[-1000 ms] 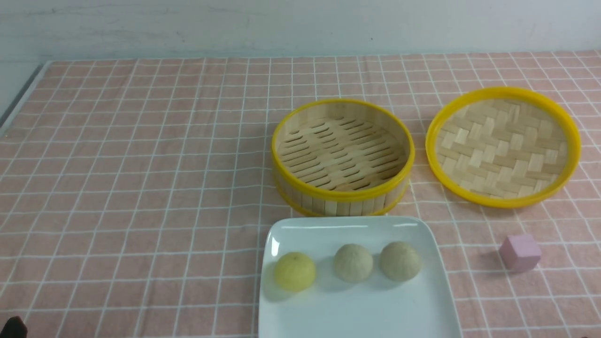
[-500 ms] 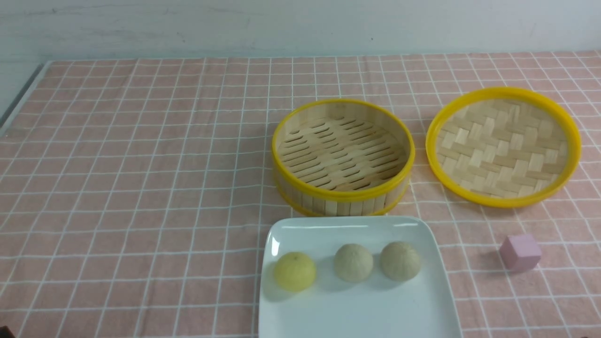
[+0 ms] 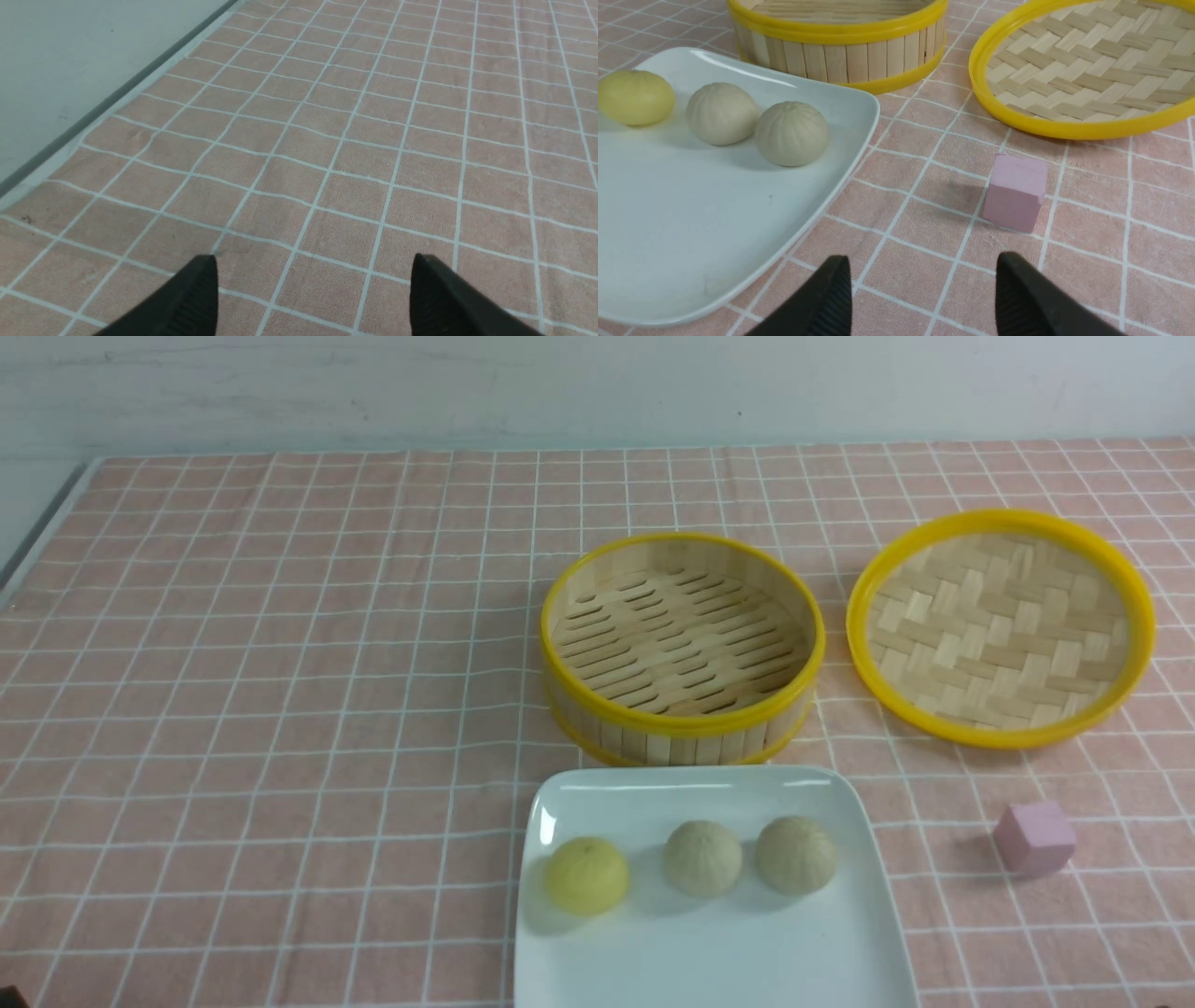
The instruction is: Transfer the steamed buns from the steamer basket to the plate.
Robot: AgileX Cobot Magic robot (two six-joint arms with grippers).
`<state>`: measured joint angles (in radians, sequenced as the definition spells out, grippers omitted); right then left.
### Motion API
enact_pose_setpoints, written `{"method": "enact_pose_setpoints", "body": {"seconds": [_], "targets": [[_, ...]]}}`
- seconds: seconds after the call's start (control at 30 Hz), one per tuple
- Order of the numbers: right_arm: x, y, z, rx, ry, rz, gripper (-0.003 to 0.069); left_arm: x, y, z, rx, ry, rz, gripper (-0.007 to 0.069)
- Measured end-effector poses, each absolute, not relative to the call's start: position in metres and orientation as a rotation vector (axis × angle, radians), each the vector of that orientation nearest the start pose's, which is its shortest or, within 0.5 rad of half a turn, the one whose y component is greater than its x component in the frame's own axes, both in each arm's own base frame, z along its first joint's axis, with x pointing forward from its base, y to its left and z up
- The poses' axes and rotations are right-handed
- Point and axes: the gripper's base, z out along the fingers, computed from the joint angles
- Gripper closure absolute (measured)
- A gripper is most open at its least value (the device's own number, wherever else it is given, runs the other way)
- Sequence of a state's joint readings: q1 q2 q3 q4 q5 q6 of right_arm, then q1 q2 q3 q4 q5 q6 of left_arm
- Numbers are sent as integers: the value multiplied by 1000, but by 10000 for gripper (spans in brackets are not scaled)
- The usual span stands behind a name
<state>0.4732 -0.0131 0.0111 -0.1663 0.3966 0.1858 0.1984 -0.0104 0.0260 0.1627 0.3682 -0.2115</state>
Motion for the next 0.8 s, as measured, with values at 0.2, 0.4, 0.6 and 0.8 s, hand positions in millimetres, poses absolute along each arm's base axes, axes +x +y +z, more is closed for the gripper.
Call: {"method": "enact_pose_setpoints", "body": {"seconds": [0.2,0.4,0.6,0.8], "targets": [[49,18,175,-368,1846,288,237,51,16,172,-273,1845,156,81],[49,18,175,-368,1846,288,237,51,16,172,-272,1845,156,81],[49,18,175,-368,1846,288,237,51,16,172,-271,1847,157,81],[49,18,175,-369,1846,287,237,51,16,172,-249,1851,174,81]]}}
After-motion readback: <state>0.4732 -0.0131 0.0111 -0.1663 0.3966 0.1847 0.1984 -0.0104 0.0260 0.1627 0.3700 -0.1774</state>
